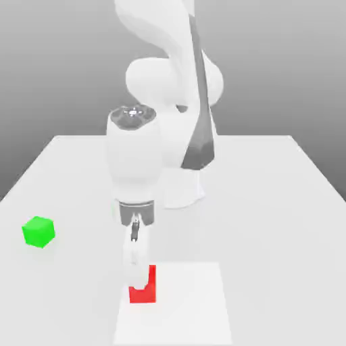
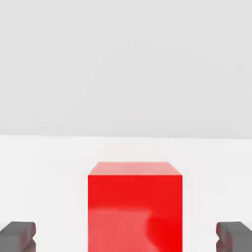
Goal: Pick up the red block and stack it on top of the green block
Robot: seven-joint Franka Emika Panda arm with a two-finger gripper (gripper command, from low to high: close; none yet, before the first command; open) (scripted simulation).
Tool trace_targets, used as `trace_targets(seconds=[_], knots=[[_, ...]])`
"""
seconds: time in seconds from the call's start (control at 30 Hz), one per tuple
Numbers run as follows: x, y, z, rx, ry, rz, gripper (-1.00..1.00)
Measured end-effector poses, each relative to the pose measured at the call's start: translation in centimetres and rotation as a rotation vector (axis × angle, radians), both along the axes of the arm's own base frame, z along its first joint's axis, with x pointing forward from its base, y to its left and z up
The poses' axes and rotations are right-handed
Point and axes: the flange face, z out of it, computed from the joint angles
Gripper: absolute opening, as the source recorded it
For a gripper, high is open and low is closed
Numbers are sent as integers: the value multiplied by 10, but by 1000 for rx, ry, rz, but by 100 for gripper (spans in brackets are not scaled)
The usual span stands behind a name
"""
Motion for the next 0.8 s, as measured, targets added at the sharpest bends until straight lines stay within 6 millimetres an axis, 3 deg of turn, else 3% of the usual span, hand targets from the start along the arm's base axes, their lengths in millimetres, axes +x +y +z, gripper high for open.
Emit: trace_targets(seconds=[0.07,0.1,0.33,0.63,0.8], knots=[[-1,0,-16,0,3,1,0],[-3,0,-23,-1,5,2,-100],[-3,0,-25,-1,3,2,-100],[-3,-1,34,-2,3,2,-100],[-29,-86,46,-8,11,-69,-100]])
